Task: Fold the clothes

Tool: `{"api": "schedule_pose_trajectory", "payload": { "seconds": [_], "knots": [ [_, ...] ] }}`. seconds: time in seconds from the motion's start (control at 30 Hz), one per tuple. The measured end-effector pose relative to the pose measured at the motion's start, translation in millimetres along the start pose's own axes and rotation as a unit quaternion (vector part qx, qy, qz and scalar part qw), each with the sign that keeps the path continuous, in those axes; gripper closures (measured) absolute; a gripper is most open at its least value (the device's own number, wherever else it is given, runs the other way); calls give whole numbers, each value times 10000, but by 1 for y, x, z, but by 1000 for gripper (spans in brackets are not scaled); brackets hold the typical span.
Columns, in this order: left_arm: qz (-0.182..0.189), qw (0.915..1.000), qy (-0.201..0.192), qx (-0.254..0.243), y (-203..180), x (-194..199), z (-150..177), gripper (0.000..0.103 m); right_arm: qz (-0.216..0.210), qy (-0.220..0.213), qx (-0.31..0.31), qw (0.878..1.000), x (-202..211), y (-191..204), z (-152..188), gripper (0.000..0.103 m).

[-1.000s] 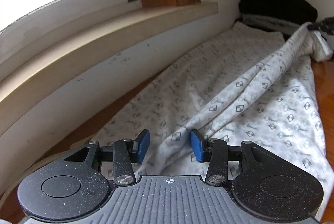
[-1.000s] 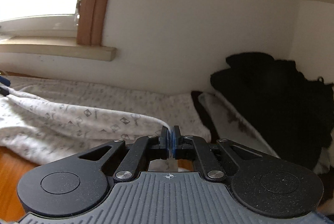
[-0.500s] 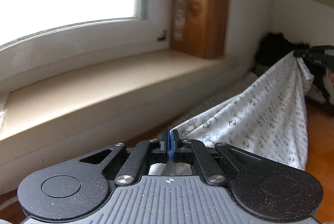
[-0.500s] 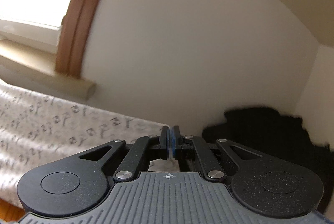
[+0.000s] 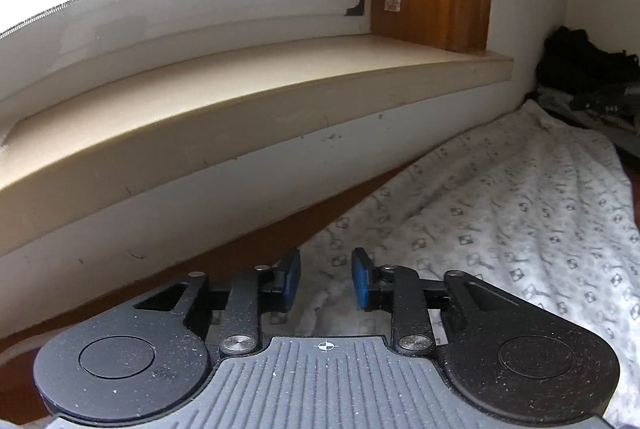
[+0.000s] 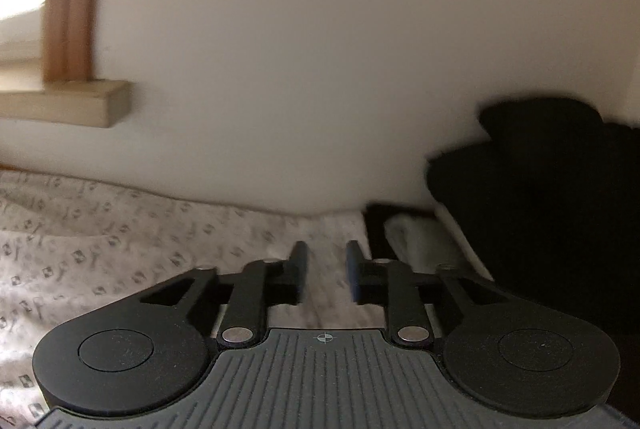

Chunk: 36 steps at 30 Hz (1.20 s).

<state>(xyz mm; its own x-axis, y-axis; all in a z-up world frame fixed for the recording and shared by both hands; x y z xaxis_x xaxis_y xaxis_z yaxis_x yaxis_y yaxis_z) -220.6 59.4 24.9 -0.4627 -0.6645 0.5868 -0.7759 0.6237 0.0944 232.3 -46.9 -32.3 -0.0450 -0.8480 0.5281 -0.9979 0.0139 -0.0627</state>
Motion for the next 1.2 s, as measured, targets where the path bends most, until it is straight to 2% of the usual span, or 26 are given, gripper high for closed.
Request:
{"api": "schedule_pose_trajectory", "payload": {
  "seconds": [0.17,0.23,0.27,0.33,0.4,0.5,0.57,0.6,0.63,0.73,0.77,0.87,1.03,1.2],
  "knots": [
    [48,9999,61,-86,-9,0,1,69,-363,175,-590,9974,-17,-23,4,62],
    [80,9999,68,-105,-10,2,1,67,-508,257,-619,9965,-33,-20,6,55],
    [124,9998,77,-111,-11,2,1,66,-555,298,-609,9961,-41,-18,8,55],
    [261,9995,98,-133,-11,6,4,62,-445,482,-565,9962,-56,-18,9,52],
    [382,9990,134,-174,-11,9,7,54,-320,634,-610,9956,-66,-19,13,52],
    [515,9981,209,-250,-13,9,13,53,-505,481,-599,9958,-63,-18,19,59],
    [524,9979,240,-312,-15,9,15,55,-542,399,-495,9965,-59,-16,23,71],
    [485,9979,230,-351,-15,10,16,57,-529,335,-448,9970,-55,-15,24,80],
    [462,9980,221,-359,-16,10,16,67,-516,260,-452,9973,-51,-15,26,93],
    [321,9989,110,-317,-13,14,13,99,-303,-90,-436,9985,-34,-18,23,97],
    [312,9991,44,-273,-11,17,12,101,-200,-224,-428,9986,-28,-19,20,98],
    [362,9991,-154,-150,-6,29,9,101,-27,-606,-432,9972,-3,-25,16,98],
    [275,9987,-417,-67,-2,46,1,102,87,-938,-264,9952,26,-27,7,99],
    [437,9948,-853,342,11,77,-15,102,170,-1382,-248,9899,51,-25,-17,99]
  ]
}}
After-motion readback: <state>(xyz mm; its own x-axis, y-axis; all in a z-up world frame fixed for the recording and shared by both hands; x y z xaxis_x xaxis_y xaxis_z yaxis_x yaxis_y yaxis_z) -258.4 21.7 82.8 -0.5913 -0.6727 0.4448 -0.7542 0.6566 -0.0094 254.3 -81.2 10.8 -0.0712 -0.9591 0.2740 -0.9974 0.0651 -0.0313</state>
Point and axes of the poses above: each gripper's, at about its wrist camera, not at the fingertips, and x roughly against the way its jaws point, y to its left, z to its underside, the point moved 4 cm from there along -x, roughly the way its jaws point, and after that the axes turned 9 degrees about -z, right-handed, at the moved point
